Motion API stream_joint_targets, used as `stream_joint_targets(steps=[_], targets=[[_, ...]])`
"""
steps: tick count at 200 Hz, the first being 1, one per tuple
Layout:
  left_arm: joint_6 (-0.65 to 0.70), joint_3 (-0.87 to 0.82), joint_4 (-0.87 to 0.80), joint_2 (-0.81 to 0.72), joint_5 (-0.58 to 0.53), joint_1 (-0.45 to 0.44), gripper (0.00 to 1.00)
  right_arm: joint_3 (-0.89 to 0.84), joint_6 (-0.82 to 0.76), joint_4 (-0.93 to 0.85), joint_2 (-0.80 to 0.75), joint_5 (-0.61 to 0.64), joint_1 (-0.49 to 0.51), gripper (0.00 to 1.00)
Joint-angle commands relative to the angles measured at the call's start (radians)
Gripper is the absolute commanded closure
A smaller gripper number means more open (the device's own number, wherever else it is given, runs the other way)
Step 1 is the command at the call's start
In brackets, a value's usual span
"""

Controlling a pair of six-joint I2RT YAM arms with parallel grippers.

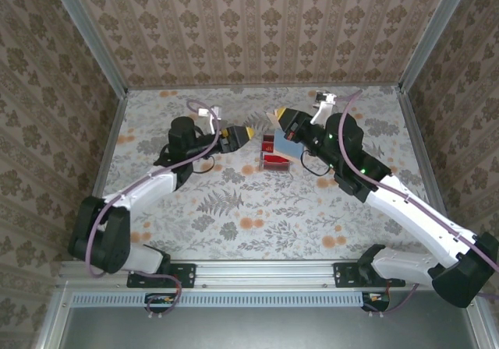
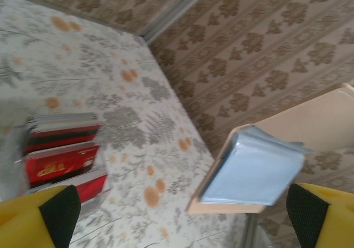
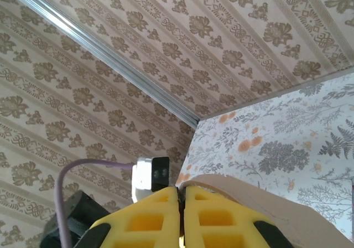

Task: Put the credit cards into the card holder

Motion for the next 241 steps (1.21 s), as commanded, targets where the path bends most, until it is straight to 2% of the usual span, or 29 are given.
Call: stream_joint_targets(steps=[1,30,67,151,169,197,215,241], targets=[[-0.154,-0.013,0.362,0.070,0.100,-0.038,0.01,0.075,0.034,0.104,0.020,-0.010,-0.005,0.90],[-0.277,-0.001,0.561,0.170,0.133,-0.043,0.03,0.115,0.046,0.127,0.046,-0.013,-0.005,0.90],[-0.368,0.023,0.723,0.252,0.134,-0.057,0.04,0.151,0.063,0.153,0.088,-0.027,-0.005,0.90],[-0.371,0.118,0.722,0.284,0.134,-0.080,0.09,0.155,0.087,0.165,0.108,-0.026,-0.016,0.90],[-0.365,0.111,0.720,0.275,0.135,-0.080,0.14,0.147,0.084,0.159,0.102,-0.021,-0.025,0.90],[-0.381,0.100,0.722,0.271,0.143,-0.070,0.30,0.107,0.090,0.155,0.080,0.001,-0.041,0.90],[-0.368,0.080,0.717,0.260,0.139,-0.064,0.34,0.081,0.090,0.155,0.062,0.015,-0.051,0.90],[-0.372,0.073,0.710,0.252,0.147,-0.053,0.47,0.058,0.090,0.148,0.048,0.033,-0.059,0.90]])
